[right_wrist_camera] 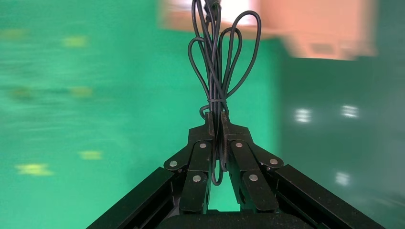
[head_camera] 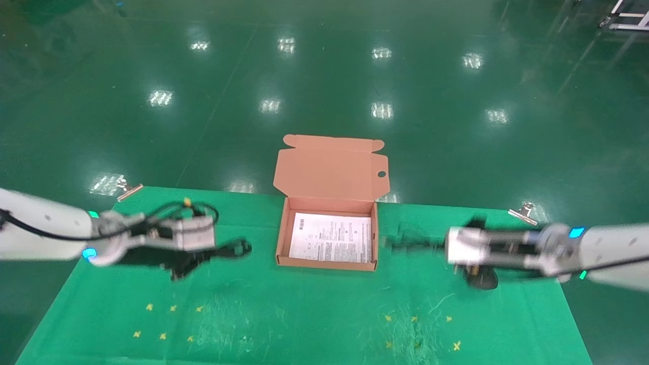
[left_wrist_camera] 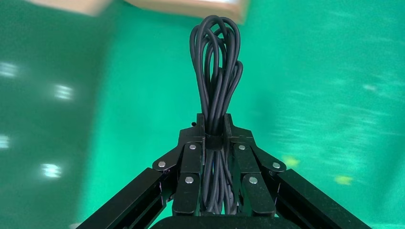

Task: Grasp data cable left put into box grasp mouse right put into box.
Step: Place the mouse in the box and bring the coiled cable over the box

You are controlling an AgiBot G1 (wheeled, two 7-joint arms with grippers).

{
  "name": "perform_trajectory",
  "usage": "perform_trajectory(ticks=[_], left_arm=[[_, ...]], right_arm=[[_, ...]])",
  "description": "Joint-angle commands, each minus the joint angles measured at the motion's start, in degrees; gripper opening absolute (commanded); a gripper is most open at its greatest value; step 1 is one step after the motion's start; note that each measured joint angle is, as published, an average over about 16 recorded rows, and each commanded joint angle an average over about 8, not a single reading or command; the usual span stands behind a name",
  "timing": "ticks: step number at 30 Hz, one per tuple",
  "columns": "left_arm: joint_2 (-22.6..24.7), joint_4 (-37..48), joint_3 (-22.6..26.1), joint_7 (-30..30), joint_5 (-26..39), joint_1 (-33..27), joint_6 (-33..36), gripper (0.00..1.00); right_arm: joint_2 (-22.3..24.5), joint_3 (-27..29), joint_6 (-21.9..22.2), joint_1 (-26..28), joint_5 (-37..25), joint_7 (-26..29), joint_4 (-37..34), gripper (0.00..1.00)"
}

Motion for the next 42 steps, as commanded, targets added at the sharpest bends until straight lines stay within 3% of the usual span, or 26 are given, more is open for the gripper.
perform_trajectory(ticks=[1, 5, 10, 22, 29, 42], left_arm=[[-1.26, -3.64, -0.60, -1.02, 0.35, -0.64, -0.51, 0.00], [-1.56, -8.89, -1.36, -3.33, 2.45, -1.47, -2.78, 0.00], [-0.21, -12.17, -1.94, -6.36, 6.05, -2.78, -5.78, 0.00], [5.05, -13.97, -2.07, -12.15, 18.45, -5.97, -12.41, 0.00], [6.35, -14.85, -1.95, -14.41, 22.71, -6.42, -13.09, 0.00], [3.36, -15.98, -1.86, -16.12, 25.76, -4.51, -11.23, 0.00]], right_arm=[[1.31, 1.12, 1.10, 1.13, 0.01, 1.41, 1.92, 0.00], [0.63, 2.89, 3.69, 4.65, 0.09, 2.21, 4.00, 0.00], [-3.54, 4.26, 6.17, 9.43, 1.60, 0.21, 3.10, 0.00], [-16.49, 6.51, 9.68, 19.10, 8.41, -13.53, -12.60, 0.00], [-19.86, 7.79, 9.44, 21.05, 11.82, -19.02, -18.31, 0.00], [-22.22, 7.28, 7.42, 20.09, 12.91, -21.35, -21.08, 0.00]])
